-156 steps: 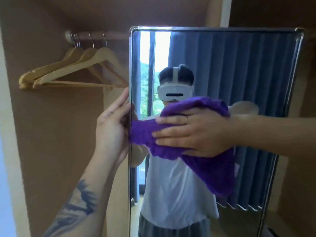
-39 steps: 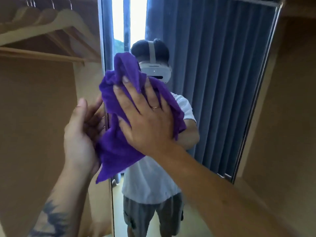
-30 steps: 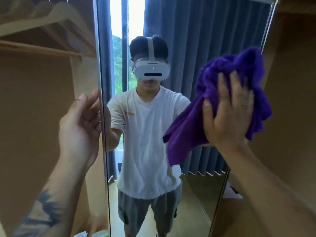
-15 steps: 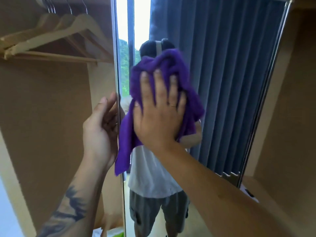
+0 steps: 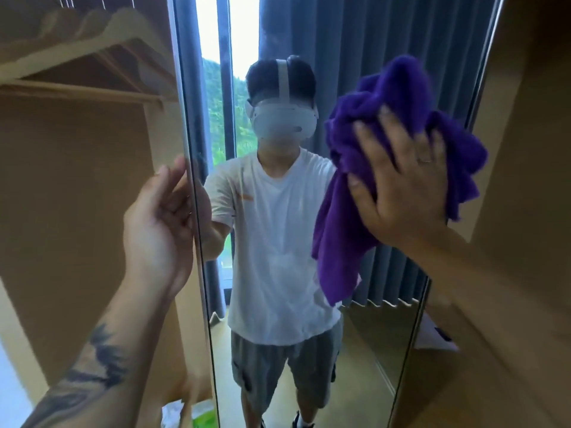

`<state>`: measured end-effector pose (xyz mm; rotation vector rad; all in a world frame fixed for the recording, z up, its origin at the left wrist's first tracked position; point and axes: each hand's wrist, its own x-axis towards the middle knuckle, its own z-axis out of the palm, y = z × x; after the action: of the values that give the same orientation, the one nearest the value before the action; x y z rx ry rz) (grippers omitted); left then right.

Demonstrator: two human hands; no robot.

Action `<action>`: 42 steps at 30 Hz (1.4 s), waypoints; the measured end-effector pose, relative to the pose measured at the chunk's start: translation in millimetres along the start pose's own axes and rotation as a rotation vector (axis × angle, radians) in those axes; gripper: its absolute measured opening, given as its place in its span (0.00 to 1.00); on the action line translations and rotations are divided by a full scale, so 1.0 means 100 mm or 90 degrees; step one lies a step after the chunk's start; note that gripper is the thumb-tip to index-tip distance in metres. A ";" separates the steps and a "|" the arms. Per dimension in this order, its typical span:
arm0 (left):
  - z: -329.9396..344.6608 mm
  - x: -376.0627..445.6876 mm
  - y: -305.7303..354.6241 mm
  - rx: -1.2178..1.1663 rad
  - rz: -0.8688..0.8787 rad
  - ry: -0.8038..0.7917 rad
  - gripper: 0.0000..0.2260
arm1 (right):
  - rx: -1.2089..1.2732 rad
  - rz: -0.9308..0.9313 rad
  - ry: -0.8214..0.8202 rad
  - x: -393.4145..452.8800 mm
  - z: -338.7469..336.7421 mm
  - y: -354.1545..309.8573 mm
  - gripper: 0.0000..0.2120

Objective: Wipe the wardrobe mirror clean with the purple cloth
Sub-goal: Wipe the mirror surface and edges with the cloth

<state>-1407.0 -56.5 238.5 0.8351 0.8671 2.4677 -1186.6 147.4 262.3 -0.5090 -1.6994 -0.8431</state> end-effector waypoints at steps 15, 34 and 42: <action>0.07 -0.14 0.10 -0.094 -0.053 -0.016 0.14 | 0.157 0.287 0.048 0.39 0.17 -2.19 0.29; 0.09 -0.17 0.09 -0.003 -0.051 0.007 0.13 | 0.048 0.270 0.042 -0.27 0.05 -0.12 0.27; 0.09 -0.19 0.13 0.008 -0.039 -0.004 0.13 | 0.123 0.361 0.072 -0.01 0.15 -1.57 0.28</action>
<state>-1388.9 -72.2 244.9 0.8080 0.8943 2.4081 -1306.5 56.4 216.7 -0.7466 -1.4075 -0.2889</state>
